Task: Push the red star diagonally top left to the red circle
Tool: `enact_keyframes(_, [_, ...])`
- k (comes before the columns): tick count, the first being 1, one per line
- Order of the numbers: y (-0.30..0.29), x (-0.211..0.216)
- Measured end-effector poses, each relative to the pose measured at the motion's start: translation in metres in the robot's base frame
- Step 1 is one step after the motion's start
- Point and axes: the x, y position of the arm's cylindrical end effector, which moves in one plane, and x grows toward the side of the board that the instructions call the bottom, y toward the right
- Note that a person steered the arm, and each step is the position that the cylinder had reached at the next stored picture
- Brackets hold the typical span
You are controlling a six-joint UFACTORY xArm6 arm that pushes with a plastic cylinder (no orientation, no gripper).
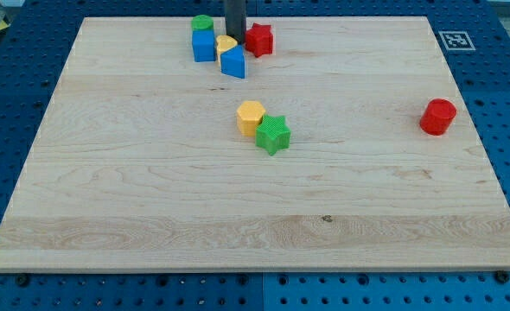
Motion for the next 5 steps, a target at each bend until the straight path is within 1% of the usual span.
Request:
enact_keyframes(2, [0.049,0.006])
enact_keyframes(4, [0.106,0.061])
enact_keyframes(5, [0.131,0.061])
